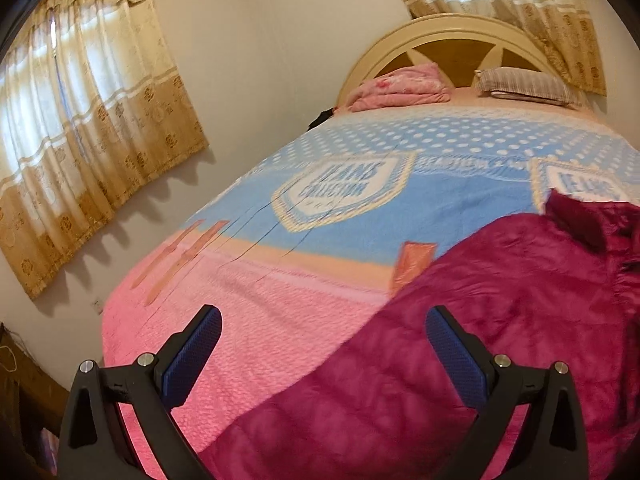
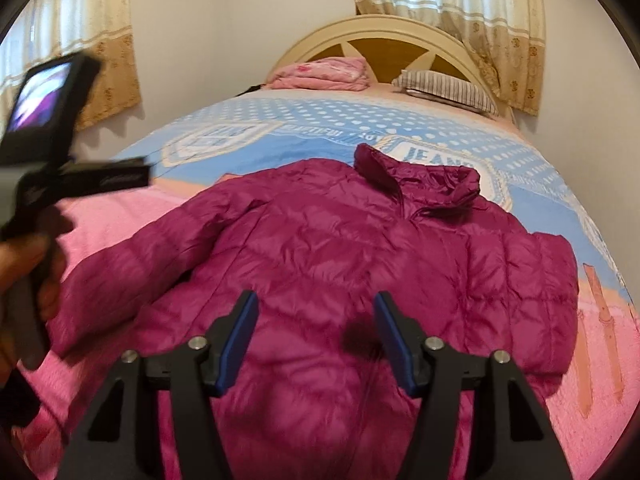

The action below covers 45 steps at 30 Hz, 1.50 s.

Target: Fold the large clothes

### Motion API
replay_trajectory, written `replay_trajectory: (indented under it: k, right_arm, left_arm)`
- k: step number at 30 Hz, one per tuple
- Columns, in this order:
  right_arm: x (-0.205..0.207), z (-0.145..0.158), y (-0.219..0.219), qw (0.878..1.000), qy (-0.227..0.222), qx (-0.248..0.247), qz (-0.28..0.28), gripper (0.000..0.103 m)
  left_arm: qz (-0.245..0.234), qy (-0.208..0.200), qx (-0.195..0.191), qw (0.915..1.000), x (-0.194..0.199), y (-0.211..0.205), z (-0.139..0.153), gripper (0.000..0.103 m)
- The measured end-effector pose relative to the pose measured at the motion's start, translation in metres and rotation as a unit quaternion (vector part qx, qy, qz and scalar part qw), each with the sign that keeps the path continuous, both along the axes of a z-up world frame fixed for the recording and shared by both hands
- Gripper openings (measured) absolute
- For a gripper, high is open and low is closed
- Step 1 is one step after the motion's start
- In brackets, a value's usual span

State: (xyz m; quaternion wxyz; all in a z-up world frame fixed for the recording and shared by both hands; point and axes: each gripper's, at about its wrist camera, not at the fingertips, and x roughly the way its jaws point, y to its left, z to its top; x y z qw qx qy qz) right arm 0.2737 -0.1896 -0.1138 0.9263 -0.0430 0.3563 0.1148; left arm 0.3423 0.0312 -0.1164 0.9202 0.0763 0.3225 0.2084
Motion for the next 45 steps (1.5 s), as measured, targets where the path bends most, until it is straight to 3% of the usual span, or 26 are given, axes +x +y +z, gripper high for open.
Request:
replay_trajectory:
  k: [2, 8, 13, 18, 24, 28, 29, 31, 34, 39, 43, 45]
  right_arm:
    - [-0.011, 0.003, -0.016, 1.000, -0.005, -0.002, -0.010, 0.041]
    - [-0.022, 0.005, -0.101, 0.993, -0.023, -0.008, -0.118, 0.040]
    - [-0.006, -0.003, -0.191, 0.966, -0.015, -0.008, -0.257, 0.041]
    - [0.037, -0.016, -0.258, 0.947, 0.009, 0.018, -0.321, 0.041]
    - [0.095, -0.044, -0.248, 0.961, 0.044, -0.005, -0.272, 0.043]
    - [0.115, -0.068, -0.209, 0.972, 0.061, -0.070, -0.214, 0.043]
    - [0.116, -0.071, -0.199, 0.971, 0.057, -0.098, -0.210, 0.043]
    - [0.116, -0.072, -0.198, 0.971, 0.055, -0.108, -0.208, 0.043]
    - [0.105, -0.061, -0.214, 0.969, 0.054, -0.068, -0.232, 0.051]
    - [0.086, -0.027, -0.221, 0.967, 0.012, -0.048, -0.251, 0.057]
    - [0.089, -0.025, -0.196, 0.976, 0.016, -0.023, -0.214, 0.058]
    - [0.096, -0.035, -0.187, 0.978, 0.026, -0.021, -0.207, 0.058]
  left_arm:
    - [-0.015, -0.003, 0.002, 0.9999, -0.001, -0.018, 0.004, 0.102]
    - [-0.077, 0.000, 0.008, 0.9970, 0.003, -0.096, 0.002, 0.102]
    - [-0.137, 0.011, 0.018, 0.9903, 0.010, -0.170, -0.008, 0.102]
    - [-0.131, 0.024, 0.084, 0.9875, 0.027, -0.204, -0.037, 0.102]
    - [-0.101, 0.080, 0.120, 0.9844, 0.043, -0.176, -0.083, 0.102]
    - [-0.077, 0.093, 0.120, 0.9854, 0.047, -0.148, -0.095, 0.102]
    - [-0.072, 0.092, 0.121, 0.9858, 0.047, -0.144, -0.094, 0.102]
    - [-0.058, 0.093, 0.108, 0.9882, 0.052, -0.134, -0.090, 0.102]
    - [-0.045, 0.070, 0.069, 0.9941, 0.052, -0.128, -0.065, 0.102]
    - [-0.084, 0.020, 0.048, 0.9951, 0.042, -0.165, -0.029, 0.102]
    - [-0.109, 0.024, 0.086, 0.9900, 0.044, -0.206, -0.040, 0.102]
    - [-0.103, 0.030, 0.152, 0.9826, 0.052, -0.220, -0.068, 0.102]
